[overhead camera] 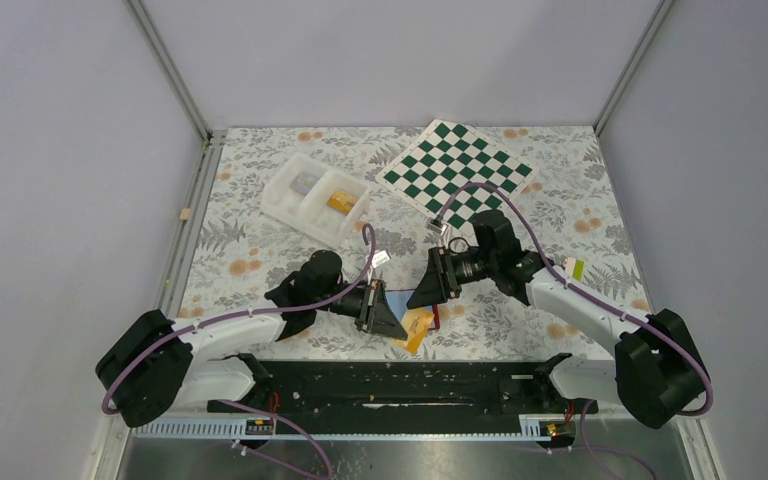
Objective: Take the credit cards out of the card holder
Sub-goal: Remove the credit card from the card holder.
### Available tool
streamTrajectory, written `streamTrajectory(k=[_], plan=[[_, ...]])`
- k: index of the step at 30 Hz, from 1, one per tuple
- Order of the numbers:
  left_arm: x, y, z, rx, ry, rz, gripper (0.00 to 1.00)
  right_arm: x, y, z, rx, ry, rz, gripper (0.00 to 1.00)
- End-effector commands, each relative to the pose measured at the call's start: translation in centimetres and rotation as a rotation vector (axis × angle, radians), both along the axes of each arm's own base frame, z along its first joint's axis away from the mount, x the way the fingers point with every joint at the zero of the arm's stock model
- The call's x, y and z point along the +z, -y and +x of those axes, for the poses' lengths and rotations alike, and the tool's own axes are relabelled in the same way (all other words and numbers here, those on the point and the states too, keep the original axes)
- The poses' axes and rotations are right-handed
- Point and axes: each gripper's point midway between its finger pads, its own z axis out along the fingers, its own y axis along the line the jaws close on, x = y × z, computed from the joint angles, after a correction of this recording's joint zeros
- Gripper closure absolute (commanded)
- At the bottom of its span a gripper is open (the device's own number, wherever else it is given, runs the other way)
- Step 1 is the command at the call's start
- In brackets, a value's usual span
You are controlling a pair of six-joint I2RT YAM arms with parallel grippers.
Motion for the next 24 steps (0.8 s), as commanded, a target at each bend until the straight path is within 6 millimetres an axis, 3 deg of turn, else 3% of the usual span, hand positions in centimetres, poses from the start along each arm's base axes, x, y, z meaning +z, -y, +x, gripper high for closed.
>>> streamTrajectory(k=[1, 4, 9, 17, 19, 20, 22, 24], plan=[[2.4, 0.7, 0.5, -0.02, 0.071, -0.077, 1.0, 0.3, -0.1, 0.4, 0.002, 0.028, -0.003, 0.39], [2.4, 0.7, 0.5, -0.017, 0.071, -0.071, 1.0, 0.5, 0.0, 0.2, 0.011, 0.028, 0.006, 0.45], [2.1, 0.7, 0.8, -0.001, 0.074, -0.057, 1.0, 1.2, -0.1, -0.2, 0.022, 0.032, 0.047, 0.8], [2.2, 0.7, 1.0, 0.013, 0.076, -0.057, 1.0, 1.7, -0.3, -0.6, 0.048, 0.001, 0.094, 0.83], [2.1, 0.7, 1.1, 0.023, 0.073, -0.05, 0.99, 1.9, -0.4, -0.7, 0.051, -0.003, 0.106, 0.95], [2.0, 0.6, 1.3, 0.033, 0.073, -0.046, 0.96, 2.2, -0.5, -0.6, 0.047, 0.003, 0.118, 1.0], [2.0, 0.5, 1.7, 0.059, 0.07, -0.04, 0.92, 2.8, -0.5, -0.6, 0.033, 0.007, 0.14, 1.0], [2.3, 0.3, 2.6, 0.105, 0.067, -0.041, 0.81, 3.3, -0.7, -0.2, 0.001, 0.005, 0.155, 1.0]])
